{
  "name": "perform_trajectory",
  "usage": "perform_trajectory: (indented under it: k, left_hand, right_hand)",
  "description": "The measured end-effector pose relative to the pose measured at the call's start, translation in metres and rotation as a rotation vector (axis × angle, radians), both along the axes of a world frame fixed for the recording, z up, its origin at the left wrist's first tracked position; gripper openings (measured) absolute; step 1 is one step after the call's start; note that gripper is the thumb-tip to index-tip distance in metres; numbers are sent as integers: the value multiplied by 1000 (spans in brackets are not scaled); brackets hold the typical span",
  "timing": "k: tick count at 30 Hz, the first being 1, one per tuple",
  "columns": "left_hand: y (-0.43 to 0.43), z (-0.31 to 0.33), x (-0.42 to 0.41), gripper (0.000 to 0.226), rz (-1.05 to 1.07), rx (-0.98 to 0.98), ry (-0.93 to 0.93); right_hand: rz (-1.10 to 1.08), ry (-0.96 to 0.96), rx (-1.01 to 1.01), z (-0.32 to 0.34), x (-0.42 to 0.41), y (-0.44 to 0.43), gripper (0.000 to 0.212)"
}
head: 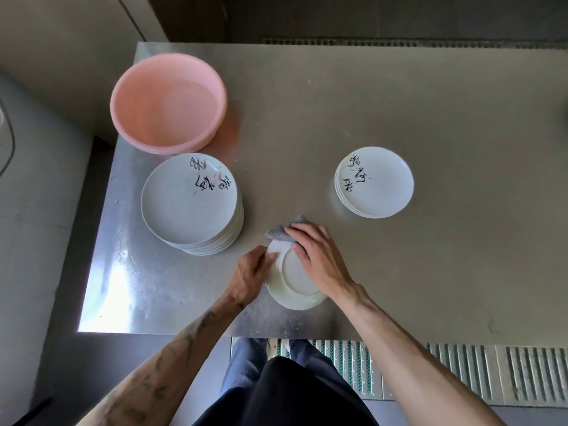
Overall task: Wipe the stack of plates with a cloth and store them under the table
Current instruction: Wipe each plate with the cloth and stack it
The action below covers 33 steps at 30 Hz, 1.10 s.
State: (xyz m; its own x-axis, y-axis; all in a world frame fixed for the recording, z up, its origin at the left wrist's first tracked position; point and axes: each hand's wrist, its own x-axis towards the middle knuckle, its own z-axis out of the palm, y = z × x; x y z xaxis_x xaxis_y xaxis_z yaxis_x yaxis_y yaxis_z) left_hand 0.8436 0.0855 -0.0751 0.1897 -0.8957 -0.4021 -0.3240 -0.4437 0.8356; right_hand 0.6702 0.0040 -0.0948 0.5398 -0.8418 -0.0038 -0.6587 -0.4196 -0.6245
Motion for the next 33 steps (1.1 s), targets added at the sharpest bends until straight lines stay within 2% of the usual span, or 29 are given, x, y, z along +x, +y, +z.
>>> perform_trajectory:
  k: [5, 8, 11, 12, 13, 15, 16, 20, 23, 25, 28, 33]
  left_hand:
    - [-5, -8, 0, 40, 101, 82, -8]
    - [-6, -13, -2, 33, 207, 103, -34]
    - [-4, -17, -6, 18, 202, 112, 9]
    - [-3, -17, -5, 21, 155, 120, 54]
    - [-2, -16, -3, 37, 83, 116, 86]
    - [-2, -19, 4, 70, -78, 100, 50]
    - [-3, -19, 8, 78, -128, 88, 13]
    - [-8, -22, 12, 76, -53, 96, -33]
    - [1, -25, 1, 83, 30, 88, 46]
    - [9, -27, -2, 92, -52, 78, 59]
    - [14, -28, 2, 101, -208, 74, -23]
    - [9, -21, -6, 96, 46, 85, 82]
  right_hand:
    - [-249, 35, 189, -8, -37, 15, 41]
    - [-253, 49, 229, -9, -50, 30, 41]
    - [-211, 46, 195, -9, -44, 25, 39]
    - [-193, 52, 184, -9, -40, 20, 38]
    - [-173, 59, 179, -8, -35, 15, 38]
    - [-160, 71, 182, -8, -30, 4, 38]
    - [-177, 73, 189, -9, -31, 2, 38]
    - [-309, 45, 208, -8, -45, 33, 44]
    - [-365, 49, 225, -7, -48, 59, 44]
    - [-377, 50, 217, -8, -48, 49, 42]
    - [-353, 65, 242, -7, -48, 24, 40]
    - [-461, 36, 250, -1, -35, 60, 42]
